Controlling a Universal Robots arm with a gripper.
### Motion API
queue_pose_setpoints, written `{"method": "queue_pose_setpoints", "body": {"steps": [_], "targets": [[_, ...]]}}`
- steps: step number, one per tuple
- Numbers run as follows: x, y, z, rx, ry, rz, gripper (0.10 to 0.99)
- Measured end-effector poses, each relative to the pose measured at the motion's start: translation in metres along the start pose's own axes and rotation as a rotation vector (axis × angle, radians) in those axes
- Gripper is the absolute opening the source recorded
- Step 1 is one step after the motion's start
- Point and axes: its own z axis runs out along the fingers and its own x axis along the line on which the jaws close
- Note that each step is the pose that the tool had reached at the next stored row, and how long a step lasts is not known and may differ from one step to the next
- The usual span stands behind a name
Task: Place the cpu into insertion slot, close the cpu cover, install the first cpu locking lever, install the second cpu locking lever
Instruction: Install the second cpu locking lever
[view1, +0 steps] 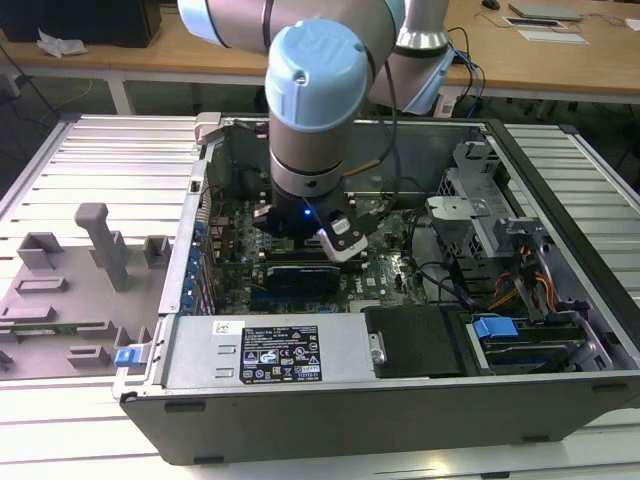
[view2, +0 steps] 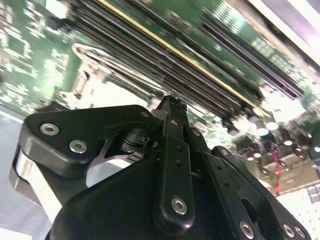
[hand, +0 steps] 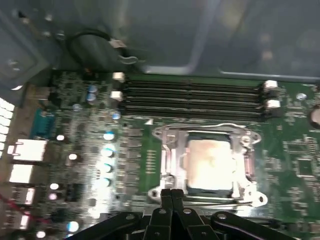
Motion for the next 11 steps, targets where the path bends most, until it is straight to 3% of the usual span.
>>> {"method": "queue_pose_setpoints", "body": {"steps": [4,8,10,11], "targets": [[-0.0111,-0.0005,-0.0004,0.0,0.0053,0.002,0.106],[-0.0132,0.0009,-0.004,0.004,0.006,0.004,0.106],[-0.0141,0.004,-0.0104,0.007,0.0054,0.006,0.106],[-0.0147,0.0047,-0.0119,0.015,0.005,0.008,0.106]]}}
